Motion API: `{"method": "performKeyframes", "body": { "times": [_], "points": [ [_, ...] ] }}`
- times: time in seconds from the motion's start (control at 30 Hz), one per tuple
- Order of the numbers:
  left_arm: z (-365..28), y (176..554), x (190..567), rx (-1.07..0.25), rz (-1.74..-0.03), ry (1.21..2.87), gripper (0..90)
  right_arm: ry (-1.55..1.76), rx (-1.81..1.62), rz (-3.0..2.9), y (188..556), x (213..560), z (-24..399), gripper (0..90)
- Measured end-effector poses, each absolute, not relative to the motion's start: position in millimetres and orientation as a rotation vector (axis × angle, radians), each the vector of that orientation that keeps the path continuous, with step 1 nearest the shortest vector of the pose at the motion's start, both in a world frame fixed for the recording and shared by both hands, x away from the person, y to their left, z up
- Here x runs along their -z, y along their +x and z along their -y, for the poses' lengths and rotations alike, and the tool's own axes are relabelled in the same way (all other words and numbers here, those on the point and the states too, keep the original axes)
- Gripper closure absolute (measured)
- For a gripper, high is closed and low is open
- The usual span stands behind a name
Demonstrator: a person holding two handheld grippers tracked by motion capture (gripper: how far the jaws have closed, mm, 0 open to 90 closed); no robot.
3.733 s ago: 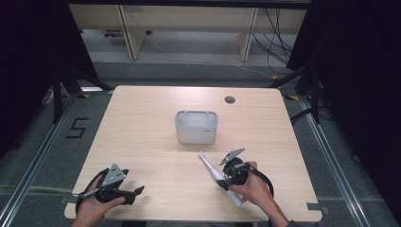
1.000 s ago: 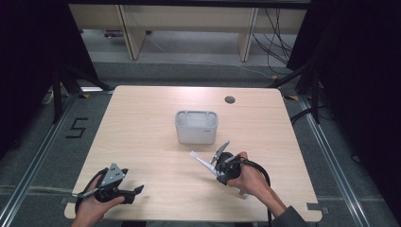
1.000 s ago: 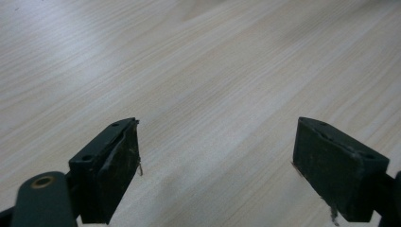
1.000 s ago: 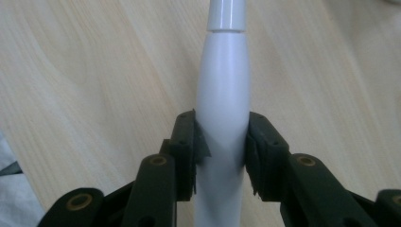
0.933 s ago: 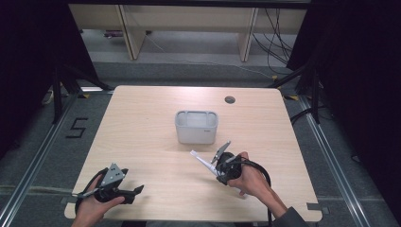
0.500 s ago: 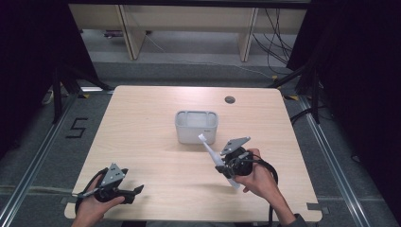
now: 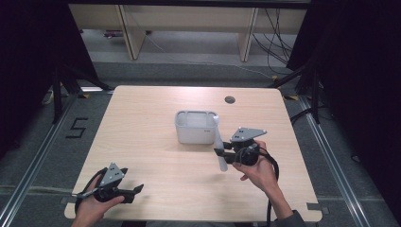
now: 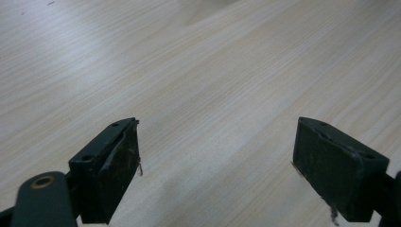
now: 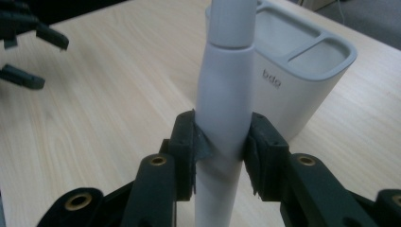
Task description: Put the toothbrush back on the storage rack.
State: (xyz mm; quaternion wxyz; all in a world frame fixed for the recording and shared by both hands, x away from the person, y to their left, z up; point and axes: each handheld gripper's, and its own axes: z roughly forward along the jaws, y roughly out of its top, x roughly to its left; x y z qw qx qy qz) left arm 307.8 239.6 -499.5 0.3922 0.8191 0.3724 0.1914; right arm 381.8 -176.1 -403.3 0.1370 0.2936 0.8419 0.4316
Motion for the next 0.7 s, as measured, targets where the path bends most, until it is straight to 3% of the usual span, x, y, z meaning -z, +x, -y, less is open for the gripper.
{"method": "performKeyframes", "body": {
  "times": [0.7],
  "points": [
    [-240, 309, 499, -0.493, -0.945, 2.084, 15.1, 0.928, -1.357, -2.288, 415, 375, 184, 66.8]
  ]
}}
